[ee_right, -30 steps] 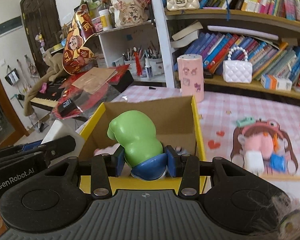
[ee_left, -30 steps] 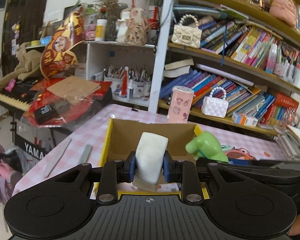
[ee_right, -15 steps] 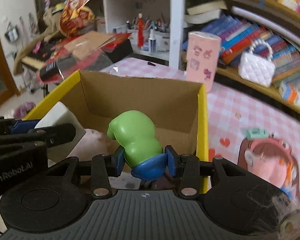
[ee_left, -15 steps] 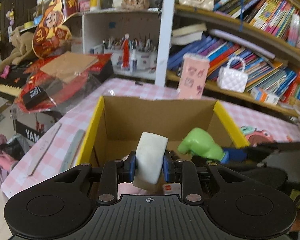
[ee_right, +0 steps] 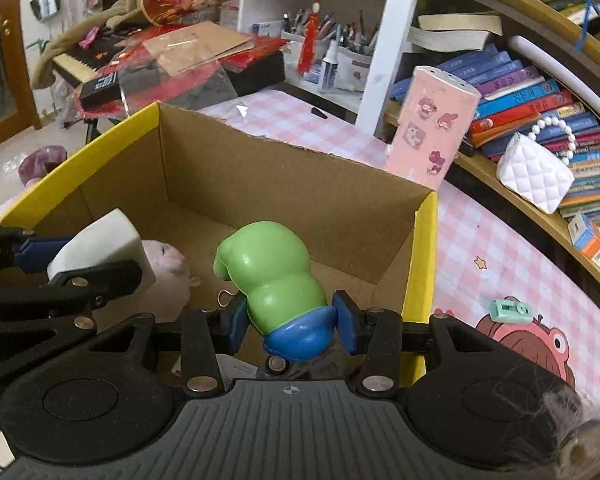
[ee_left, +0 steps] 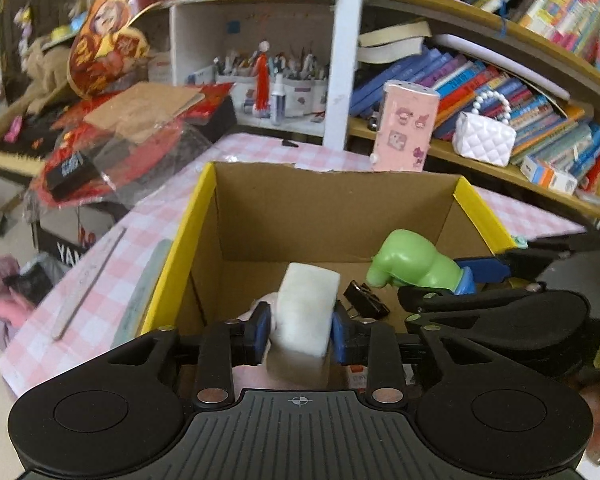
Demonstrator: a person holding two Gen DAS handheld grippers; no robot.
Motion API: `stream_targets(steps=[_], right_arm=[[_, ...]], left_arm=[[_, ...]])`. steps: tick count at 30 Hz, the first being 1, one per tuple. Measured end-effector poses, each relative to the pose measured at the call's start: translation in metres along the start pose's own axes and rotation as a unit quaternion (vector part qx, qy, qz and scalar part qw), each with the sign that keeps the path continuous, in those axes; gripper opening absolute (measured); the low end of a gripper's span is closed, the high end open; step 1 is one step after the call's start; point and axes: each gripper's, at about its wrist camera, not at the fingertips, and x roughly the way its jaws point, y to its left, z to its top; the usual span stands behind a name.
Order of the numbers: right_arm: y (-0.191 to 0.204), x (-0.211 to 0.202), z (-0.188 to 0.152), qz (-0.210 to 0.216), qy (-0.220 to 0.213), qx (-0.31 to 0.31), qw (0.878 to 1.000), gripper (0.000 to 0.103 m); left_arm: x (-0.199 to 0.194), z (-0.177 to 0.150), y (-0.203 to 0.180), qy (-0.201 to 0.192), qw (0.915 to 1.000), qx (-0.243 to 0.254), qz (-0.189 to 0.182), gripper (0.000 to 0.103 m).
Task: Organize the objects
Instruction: 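Open the left tool to drop the eraser while the right tool drops the green toy, then move both tools back from the box toward the remaining toys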
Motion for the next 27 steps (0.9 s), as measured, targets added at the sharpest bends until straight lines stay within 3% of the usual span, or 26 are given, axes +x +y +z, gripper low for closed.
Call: stream_targets(steps=[3, 13, 20, 27], right_arm=[[-0.004, -0.006, -0.001, 0.002, -0.01, 0.025, 1.0, 0.043], [-0.005, -0.066, -0.008, -0.008, -0.08, 0.109, 0.991, 0.049], [0.008, -0.113, -0.027, -0.021, -0.122, 0.136, 0.983, 0.053], [0.034, -0.139, -0.063, -0.021, -0.112, 0.143, 0.983, 0.054]], left_arm=[[-0.008, 0.001, 0.006, -0.004, 0.9998, -0.017, -0.003, 0.051], [-0.076, 0.001, 0.009, -0.098, 0.9951, -0.012, -0.007, 0.081], [-0.116, -0.02, 0.021, -0.124, 0.9922, -0.004, 0.011, 0.084], [-0.139, -0.049, 0.037, -0.114, 0.9929, -0.015, 0.031, 0.085]])
